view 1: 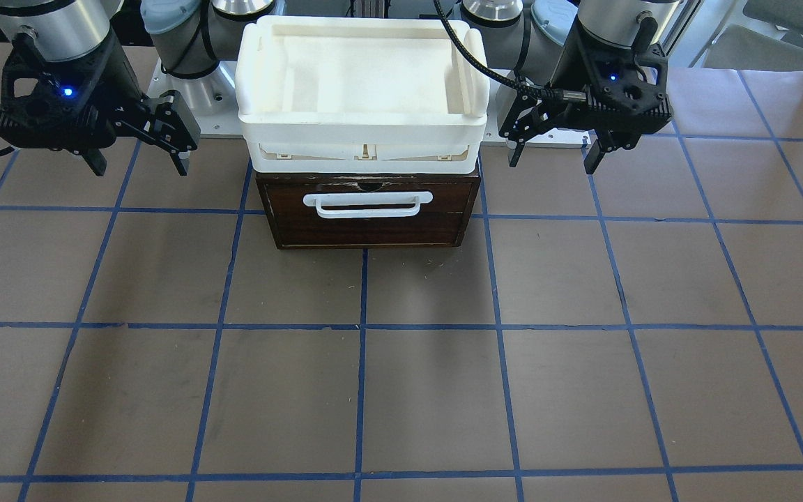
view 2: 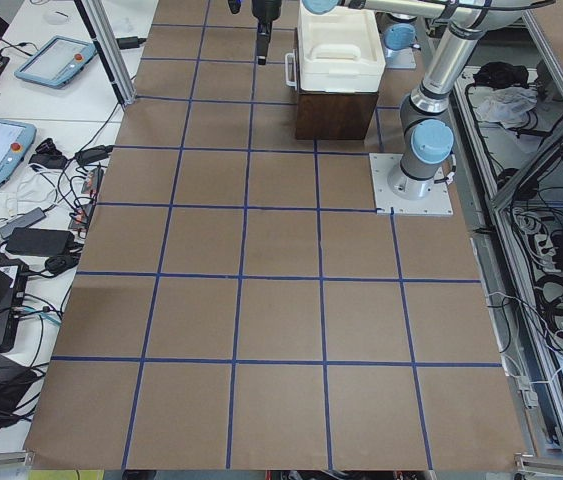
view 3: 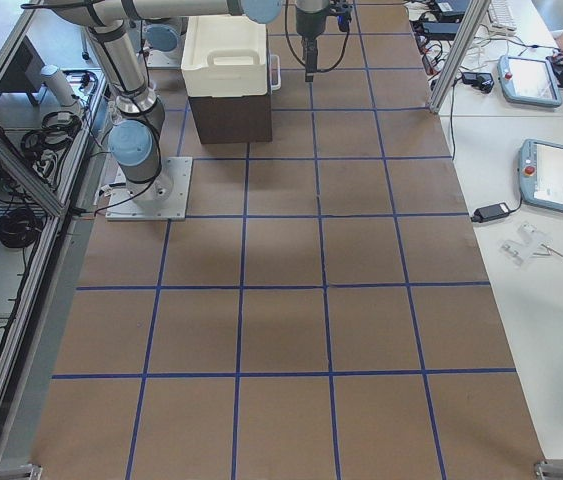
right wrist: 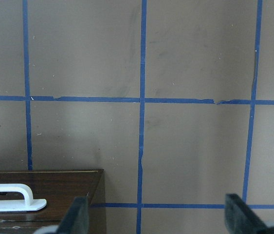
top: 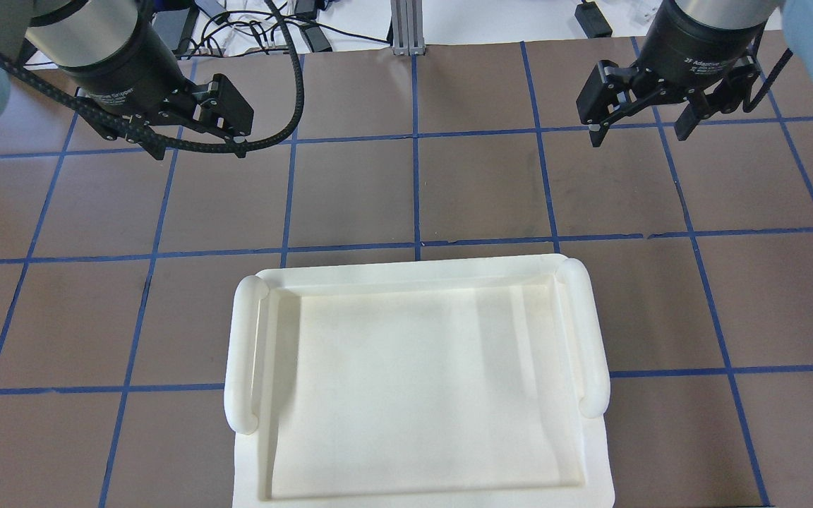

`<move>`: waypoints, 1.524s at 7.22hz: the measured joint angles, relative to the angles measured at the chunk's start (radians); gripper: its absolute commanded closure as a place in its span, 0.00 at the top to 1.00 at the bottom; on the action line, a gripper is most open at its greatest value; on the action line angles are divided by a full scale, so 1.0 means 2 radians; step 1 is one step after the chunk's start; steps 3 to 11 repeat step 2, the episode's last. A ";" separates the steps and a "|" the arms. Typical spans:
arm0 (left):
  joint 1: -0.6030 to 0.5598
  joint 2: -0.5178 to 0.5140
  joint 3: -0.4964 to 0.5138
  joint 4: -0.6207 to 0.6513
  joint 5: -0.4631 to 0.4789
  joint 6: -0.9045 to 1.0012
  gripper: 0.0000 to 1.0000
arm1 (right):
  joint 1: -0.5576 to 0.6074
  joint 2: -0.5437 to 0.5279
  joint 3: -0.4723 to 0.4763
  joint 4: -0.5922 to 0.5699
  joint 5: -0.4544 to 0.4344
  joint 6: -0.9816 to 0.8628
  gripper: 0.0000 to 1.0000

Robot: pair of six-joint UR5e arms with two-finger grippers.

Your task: Put scissors in drawer and close it

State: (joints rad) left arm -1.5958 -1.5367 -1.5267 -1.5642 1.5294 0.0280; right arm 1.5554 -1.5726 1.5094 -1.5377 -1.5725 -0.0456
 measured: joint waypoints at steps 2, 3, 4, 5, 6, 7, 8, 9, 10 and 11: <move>0.000 0.002 0.000 -0.009 0.002 0.002 1.00 | 0.000 0.000 0.000 0.000 0.000 0.000 1.00; 0.000 0.002 0.000 -0.009 0.002 0.002 1.00 | 0.000 0.000 0.000 0.000 0.000 0.000 1.00; 0.000 0.002 0.000 -0.009 0.002 0.002 1.00 | 0.000 0.000 0.000 0.000 0.000 0.000 1.00; 0.000 0.002 0.000 -0.009 0.002 0.002 1.00 | 0.000 0.000 0.000 0.000 0.000 0.000 1.00; 0.000 0.002 0.000 -0.009 0.002 0.002 1.00 | 0.000 0.000 0.000 0.000 0.000 0.000 1.00; 0.000 0.002 0.000 -0.009 0.002 0.002 1.00 | 0.000 0.000 0.000 0.000 0.000 0.000 1.00; 0.000 0.002 0.000 -0.009 0.002 0.002 1.00 | 0.000 0.000 0.000 0.000 0.000 0.000 1.00; 0.000 0.002 0.000 -0.009 0.002 0.002 1.00 | 0.000 0.000 0.000 0.000 0.000 0.000 1.00; 0.000 0.002 0.000 -0.009 0.002 0.002 1.00 | 0.000 0.000 0.000 0.000 0.000 0.000 1.00; 0.000 0.002 0.000 -0.009 0.002 0.002 1.00 | 0.000 0.000 0.000 0.000 0.000 0.000 1.00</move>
